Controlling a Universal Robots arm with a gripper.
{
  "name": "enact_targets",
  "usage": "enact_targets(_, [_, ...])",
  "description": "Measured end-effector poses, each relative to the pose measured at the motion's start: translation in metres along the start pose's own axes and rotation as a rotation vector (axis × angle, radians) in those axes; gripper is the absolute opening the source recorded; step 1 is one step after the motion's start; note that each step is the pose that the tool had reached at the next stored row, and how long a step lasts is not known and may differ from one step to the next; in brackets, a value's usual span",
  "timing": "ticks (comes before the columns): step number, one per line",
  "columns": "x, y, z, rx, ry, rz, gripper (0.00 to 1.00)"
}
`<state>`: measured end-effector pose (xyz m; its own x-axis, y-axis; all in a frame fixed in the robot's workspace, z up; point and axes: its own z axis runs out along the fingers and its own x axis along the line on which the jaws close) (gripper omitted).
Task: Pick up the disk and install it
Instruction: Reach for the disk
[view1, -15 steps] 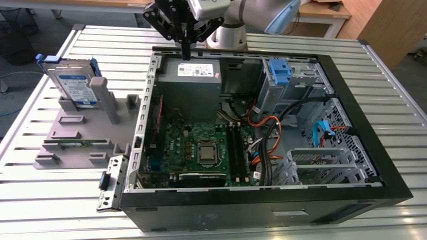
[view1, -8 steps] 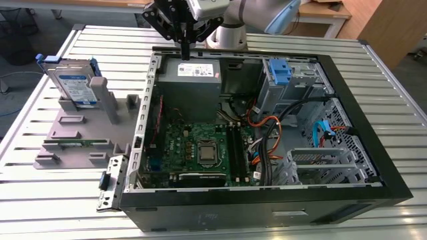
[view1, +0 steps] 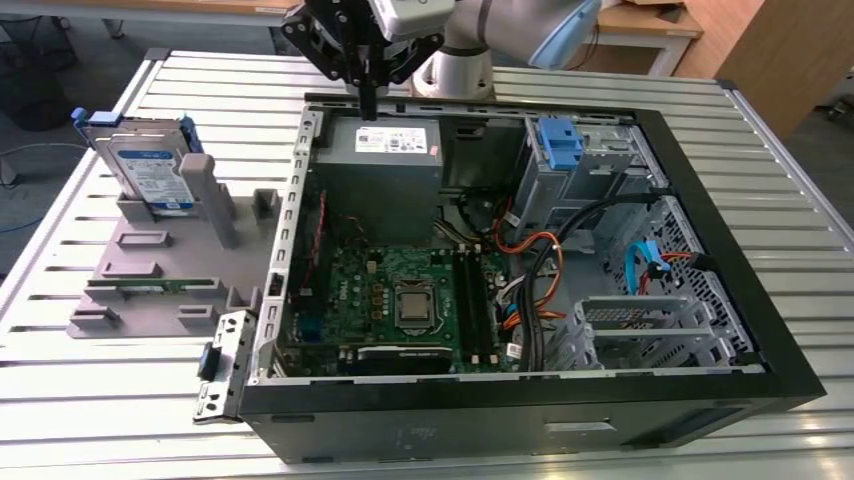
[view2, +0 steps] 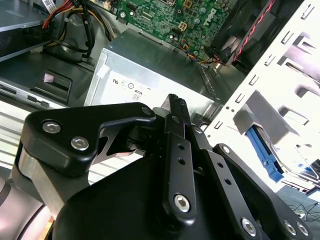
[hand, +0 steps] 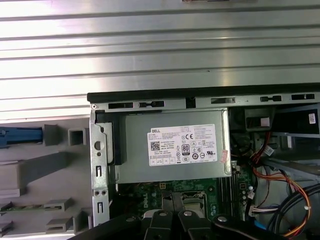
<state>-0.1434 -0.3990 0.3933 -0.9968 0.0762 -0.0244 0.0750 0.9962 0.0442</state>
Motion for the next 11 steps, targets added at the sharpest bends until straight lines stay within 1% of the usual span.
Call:
enact_targets(5, [0.0058, -0.0004, 0.0, -0.0002, -0.0002, 0.0, 0.11])
enact_targets(11, [0.0074, -0.0005, -0.0001, -0.0002, -0.0001, 0.0, 0.11])
